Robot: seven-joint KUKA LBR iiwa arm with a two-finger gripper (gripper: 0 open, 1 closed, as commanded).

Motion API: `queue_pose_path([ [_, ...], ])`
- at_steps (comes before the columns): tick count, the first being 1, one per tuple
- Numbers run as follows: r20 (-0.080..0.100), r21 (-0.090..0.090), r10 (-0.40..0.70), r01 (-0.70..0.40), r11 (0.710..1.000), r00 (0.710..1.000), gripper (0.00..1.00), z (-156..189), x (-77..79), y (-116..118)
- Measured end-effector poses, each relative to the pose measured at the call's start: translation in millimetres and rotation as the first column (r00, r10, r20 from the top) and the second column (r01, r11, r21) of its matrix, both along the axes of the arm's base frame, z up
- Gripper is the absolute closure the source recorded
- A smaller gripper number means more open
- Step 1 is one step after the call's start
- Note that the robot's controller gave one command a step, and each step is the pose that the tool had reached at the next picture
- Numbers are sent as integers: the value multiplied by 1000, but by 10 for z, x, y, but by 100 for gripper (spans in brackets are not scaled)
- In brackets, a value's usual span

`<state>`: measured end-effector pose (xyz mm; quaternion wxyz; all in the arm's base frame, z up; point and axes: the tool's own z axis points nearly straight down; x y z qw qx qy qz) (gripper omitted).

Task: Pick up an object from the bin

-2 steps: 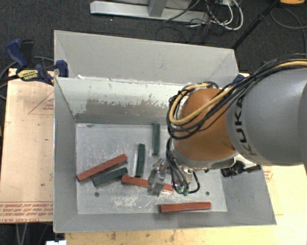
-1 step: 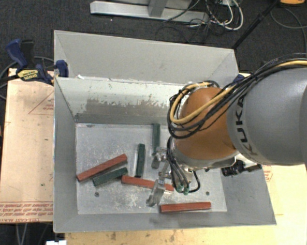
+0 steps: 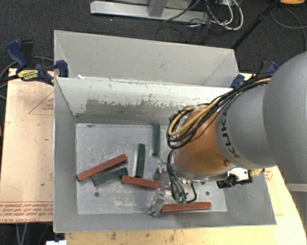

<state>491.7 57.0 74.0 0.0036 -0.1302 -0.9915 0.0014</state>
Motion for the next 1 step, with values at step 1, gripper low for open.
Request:
queue_pose_path([
  [1,7,2,2,-2,1000,1000,100,39,17,18],
])
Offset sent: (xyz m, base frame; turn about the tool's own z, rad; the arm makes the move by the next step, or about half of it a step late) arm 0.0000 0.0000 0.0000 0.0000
